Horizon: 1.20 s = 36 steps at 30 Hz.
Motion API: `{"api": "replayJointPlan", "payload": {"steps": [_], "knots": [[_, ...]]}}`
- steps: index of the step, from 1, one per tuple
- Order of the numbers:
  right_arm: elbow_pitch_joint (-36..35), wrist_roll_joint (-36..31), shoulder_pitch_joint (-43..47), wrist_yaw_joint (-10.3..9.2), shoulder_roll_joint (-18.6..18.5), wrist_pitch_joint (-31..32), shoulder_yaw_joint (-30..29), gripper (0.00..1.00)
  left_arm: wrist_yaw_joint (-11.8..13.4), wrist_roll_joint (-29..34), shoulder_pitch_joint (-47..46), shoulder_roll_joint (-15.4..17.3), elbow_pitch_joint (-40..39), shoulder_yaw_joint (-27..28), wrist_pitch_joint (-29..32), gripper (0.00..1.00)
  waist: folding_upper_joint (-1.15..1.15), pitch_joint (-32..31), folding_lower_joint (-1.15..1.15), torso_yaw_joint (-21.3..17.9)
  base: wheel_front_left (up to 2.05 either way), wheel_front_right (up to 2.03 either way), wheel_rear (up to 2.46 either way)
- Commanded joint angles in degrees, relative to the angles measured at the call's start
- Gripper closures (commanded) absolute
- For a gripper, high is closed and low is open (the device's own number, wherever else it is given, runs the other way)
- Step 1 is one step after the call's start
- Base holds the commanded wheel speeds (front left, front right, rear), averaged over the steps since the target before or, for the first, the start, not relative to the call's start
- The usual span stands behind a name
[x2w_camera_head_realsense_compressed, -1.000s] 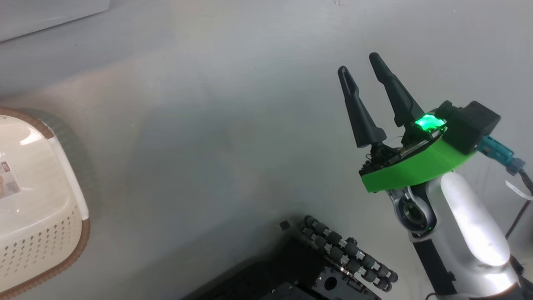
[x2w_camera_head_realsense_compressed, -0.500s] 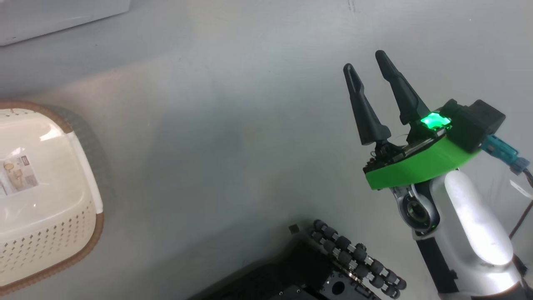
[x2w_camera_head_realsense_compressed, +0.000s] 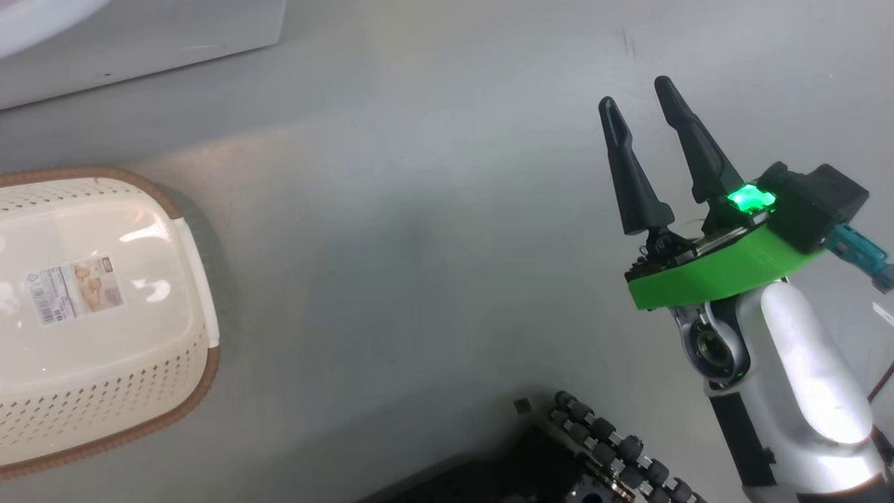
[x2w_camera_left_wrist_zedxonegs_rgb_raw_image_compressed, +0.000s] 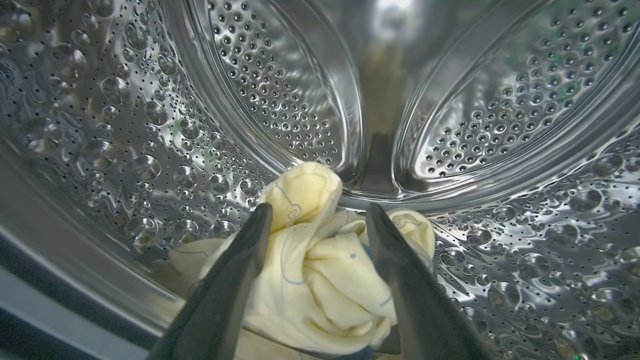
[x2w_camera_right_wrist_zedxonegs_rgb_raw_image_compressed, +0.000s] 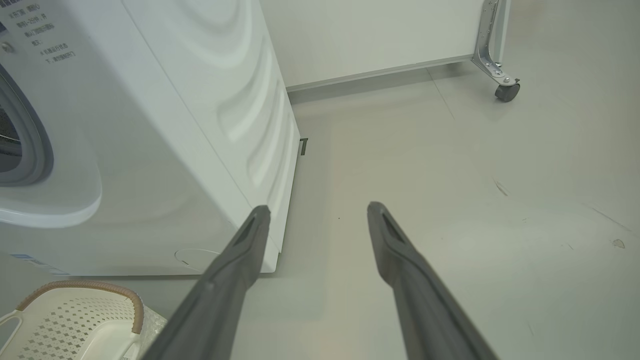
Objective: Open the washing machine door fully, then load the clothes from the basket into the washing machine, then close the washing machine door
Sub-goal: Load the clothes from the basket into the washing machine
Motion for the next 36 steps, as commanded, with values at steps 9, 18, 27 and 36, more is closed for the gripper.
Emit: {"api": "replayJointPlan", "payload": {"steps": [9,18,27,36], "knots": [[-1.5,-2.6,2.4,-0.16,-0.4,-0.4,-1.9,0.0,0.9,-3.2,12.3,-0.9,-8.1,3.8,-7.5,0.0,0.0,-3.9,0.0,4.3,0.0,0.0,0.0],[-1.3,-5.5,3.5,-0.16,-0.4,-0.4,-3.4,0.0,4.6,-3.7,28.1,-6.1,-19.0,3.0,-13.1,0.0,0.0,-8.4,0.0,8.0,0.0,0.0,0.0],[-0.3,-8.8,5.7,-0.16,-0.4,-0.4,-4.7,0.0,10.8,-2.7,43.7,-11.4,-29.6,1.6,-16.2,0.0,0.0,-14.3,0.0,11.2,0.0,0.0,0.0],[-1.2,-12.5,9.5,-0.16,-0.4,2.3,-6.7,0.0,13.8,-1.3,57.3,-15.4,-34.6,-1.0,-17.8,0.0,0.0,-21.8,0.0,14.5,0.0,0.0,0.0]]}}
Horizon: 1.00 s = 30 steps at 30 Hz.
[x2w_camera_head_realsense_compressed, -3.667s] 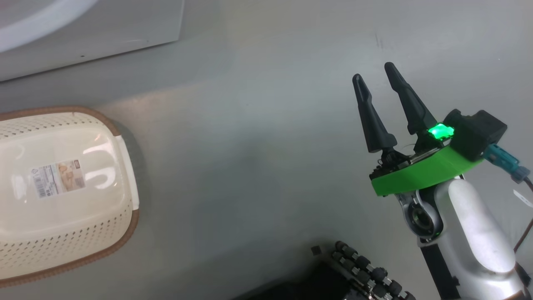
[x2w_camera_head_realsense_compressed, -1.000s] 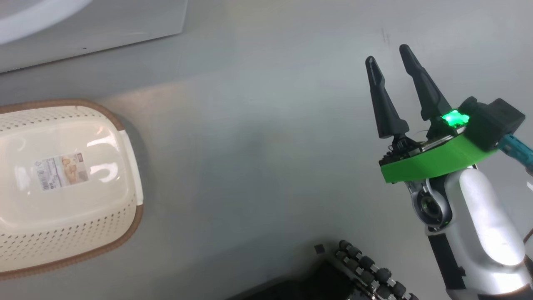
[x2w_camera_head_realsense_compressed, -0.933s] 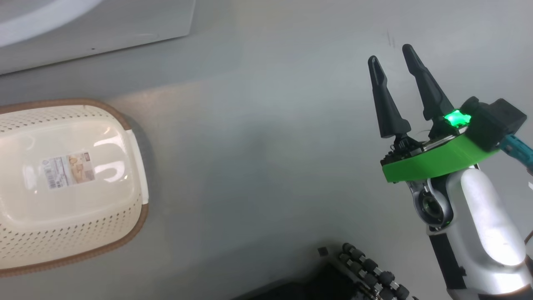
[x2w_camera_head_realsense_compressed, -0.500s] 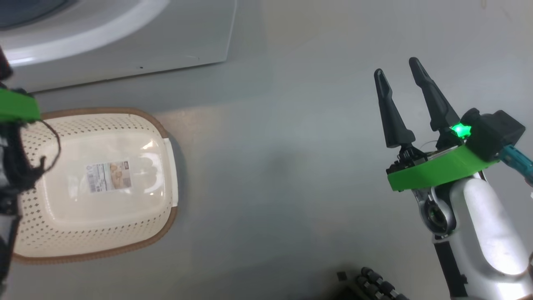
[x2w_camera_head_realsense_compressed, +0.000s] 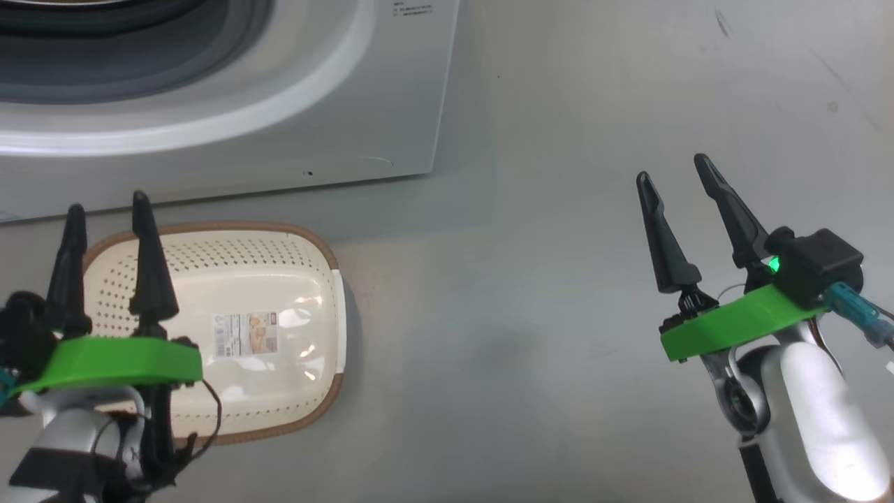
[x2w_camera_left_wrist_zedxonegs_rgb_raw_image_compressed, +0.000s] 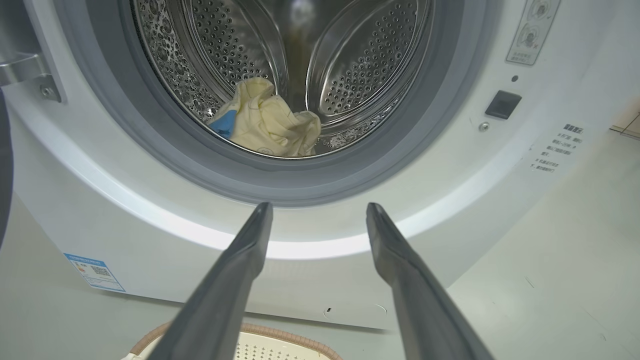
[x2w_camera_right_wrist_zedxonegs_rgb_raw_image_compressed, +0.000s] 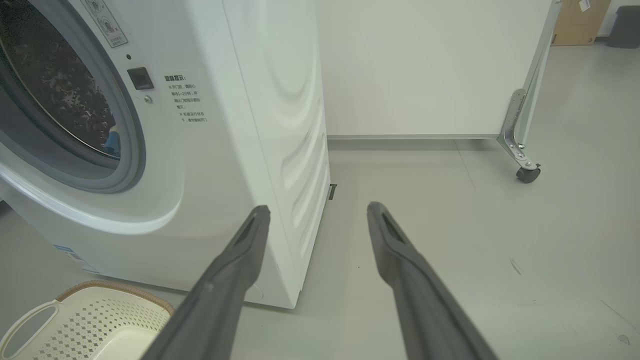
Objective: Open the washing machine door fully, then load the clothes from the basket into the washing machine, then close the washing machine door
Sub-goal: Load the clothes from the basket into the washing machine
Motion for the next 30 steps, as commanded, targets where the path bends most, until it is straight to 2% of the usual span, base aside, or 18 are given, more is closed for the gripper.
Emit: {"api": "replayJointPlan", "payload": {"steps": [1,13,23,30], "knots": [[-2.5,-0.8,1.6,-0.16,-0.3,0.9,0.4,0.0,11.1,0.8,1.3,1.0,-2.5,1.6,-0.5,0.0,0.0,-3.1,0.01,1.7,0.0,0.0,0.0],[-6.0,-2.9,7.4,-0.16,-0.3,4.8,-0.5,0.0,12.3,3.1,9.4,-0.7,-3.4,-2.6,-0.9,0.0,0.0,-10.9,0.01,3.7,0.0,0.0,0.0],[-8.8,-3.8,13.4,-0.16,-0.3,7.7,-2.1,0.0,11.1,3.1,13.3,-2.6,-2.1,-6.4,-0.9,0.0,0.0,-17.7,0.01,5.8,0.0,0.0,0.0],[-10.9,-4.1,15.9,-0.16,-0.3,9.3,-1.9,0.0,11.0,3.6,14.7,-2.8,-1.5,-7.6,-1.0,0.0,0.0,-20.2,0.01,6.5,0.0,0.0,0.0]]}}
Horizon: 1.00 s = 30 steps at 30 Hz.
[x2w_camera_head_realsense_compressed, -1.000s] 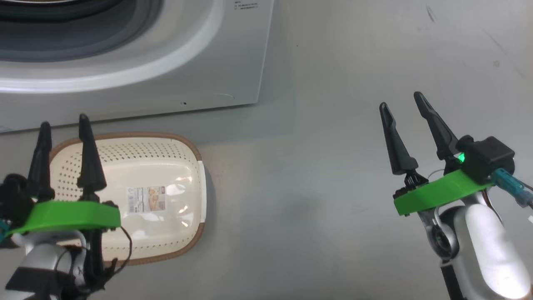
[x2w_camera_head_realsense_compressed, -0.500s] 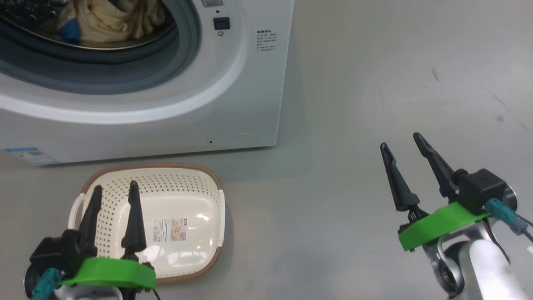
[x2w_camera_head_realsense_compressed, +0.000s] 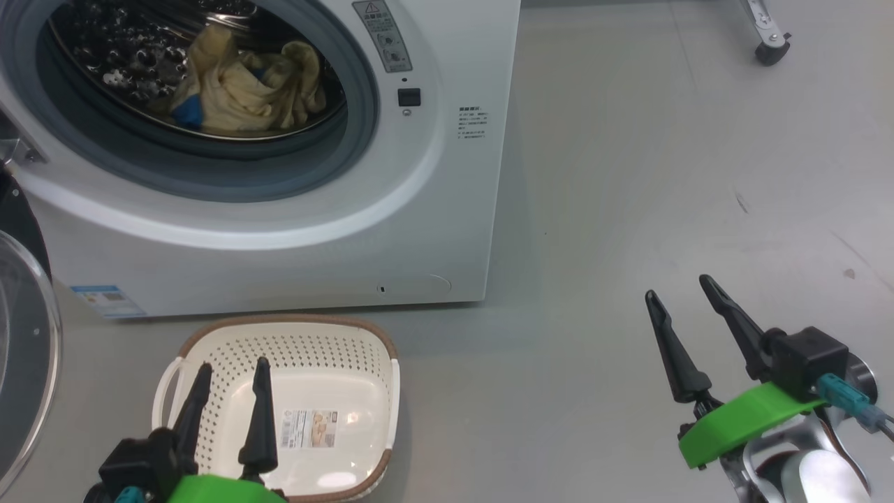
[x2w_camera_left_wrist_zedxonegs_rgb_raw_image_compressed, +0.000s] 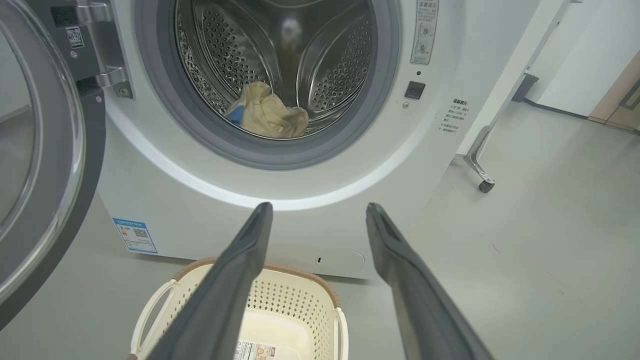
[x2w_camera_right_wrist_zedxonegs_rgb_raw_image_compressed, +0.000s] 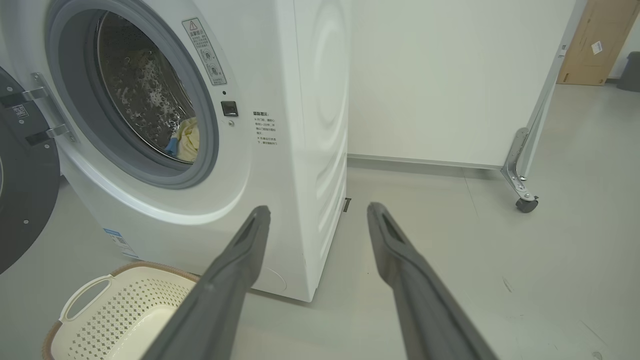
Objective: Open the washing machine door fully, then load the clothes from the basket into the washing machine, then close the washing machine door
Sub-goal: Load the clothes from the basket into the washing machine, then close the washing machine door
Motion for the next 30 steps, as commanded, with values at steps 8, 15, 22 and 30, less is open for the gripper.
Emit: {"api": "replayJointPlan", "payload": {"steps": [8,15,22,30], "knots": [[-3.5,-0.3,1.0,-0.16,-0.4,1.1,1.0,0.0,11.4,0.5,-0.3,0.5,-1.6,1.3,-0.3,0.0,0.0,-2.3,0.01,0.4,0.0,0.0,0.0],[-3.8,-0.1,1.6,-0.16,-0.4,1.3,1.1,0.0,11.6,0.5,0.0,0.8,-1.6,1.1,-0.2,0.0,0.0,-3.4,0.01,0.4,0.0,0.0,0.0],[-4.0,0.0,2.0,-0.16,-0.4,1.4,1.0,0.0,11.6,0.5,-0.1,1.0,-1.7,0.9,0.0,0.0,0.0,-3.8,0.01,0.5,0.0,0.0,0.0],[-3.9,0.1,2.0,-0.16,-0.4,1.5,1.2,0.0,11.5,0.4,-0.5,0.8,-1.3,0.7,-0.1,0.0,0.0,-3.9,0.01,0.9,0.0,0.0,0.0]]}}
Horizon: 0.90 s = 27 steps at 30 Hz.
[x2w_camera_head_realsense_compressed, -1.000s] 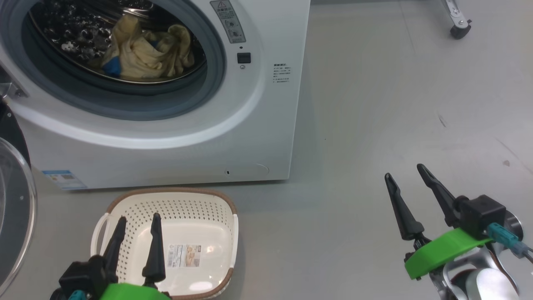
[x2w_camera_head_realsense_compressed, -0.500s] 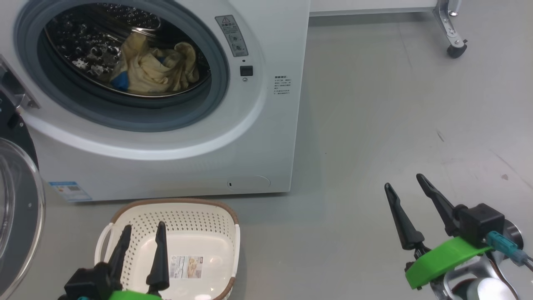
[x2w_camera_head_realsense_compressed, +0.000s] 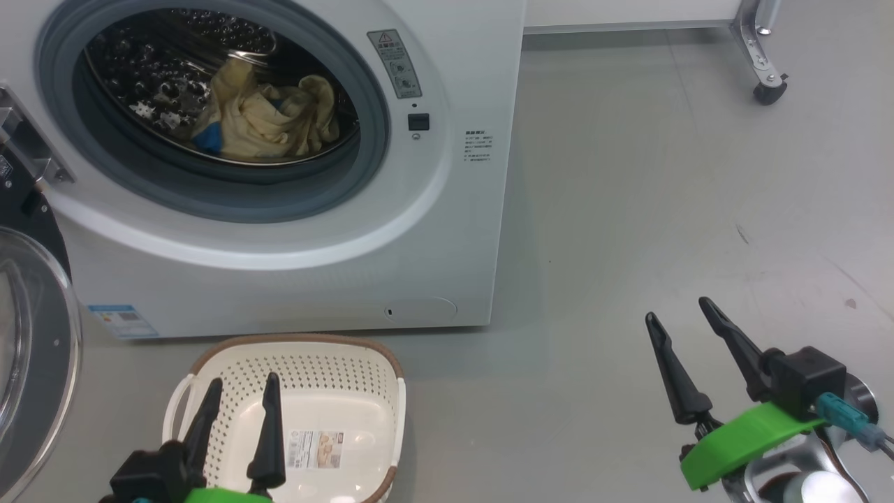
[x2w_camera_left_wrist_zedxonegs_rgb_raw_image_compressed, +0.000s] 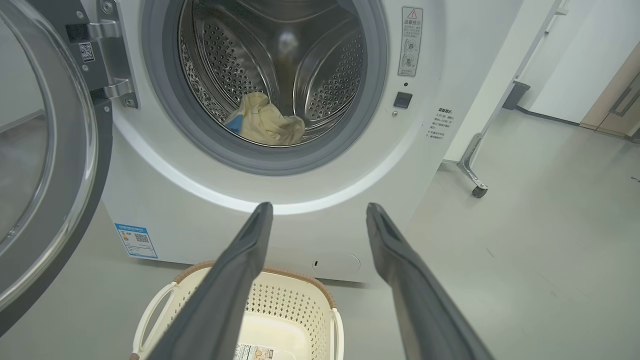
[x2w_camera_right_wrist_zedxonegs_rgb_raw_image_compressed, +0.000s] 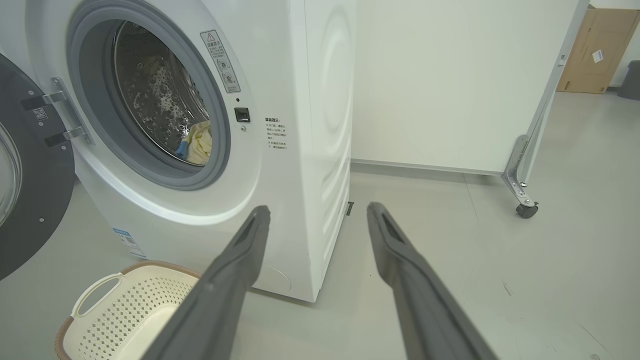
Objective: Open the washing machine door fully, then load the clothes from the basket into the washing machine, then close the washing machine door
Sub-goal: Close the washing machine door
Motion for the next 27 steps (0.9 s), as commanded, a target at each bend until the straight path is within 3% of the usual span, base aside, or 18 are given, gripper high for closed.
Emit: {"api": "replayJointPlan", "payload": {"steps": [1,18,27], "knots": [[-2.1,0.1,-1.4,-0.16,-0.4,0.3,1.2,0.0,11.5,0.3,-1.9,0.9,-1.4,2.1,-0.1,0.0,0.0,0.0,0.0,0.0,0.0,0.0,0.0],[-2.1,0.1,-1.6,-0.16,-0.4,0.4,1.2,0.0,11.3,0.8,-2.6,0.9,-0.8,2.0,-0.3,0.0,0.0,0.2,0.0,0.0,-0.04,0.04,0.0],[-2.2,0.1,-1.7,-0.16,-0.4,0.2,1.0,0.0,11.0,1.1,-3.3,0.8,-0.5,2.0,-0.5,0.0,0.0,0.9,0.0,0.3,-1.07,1.07,0.0]]}}
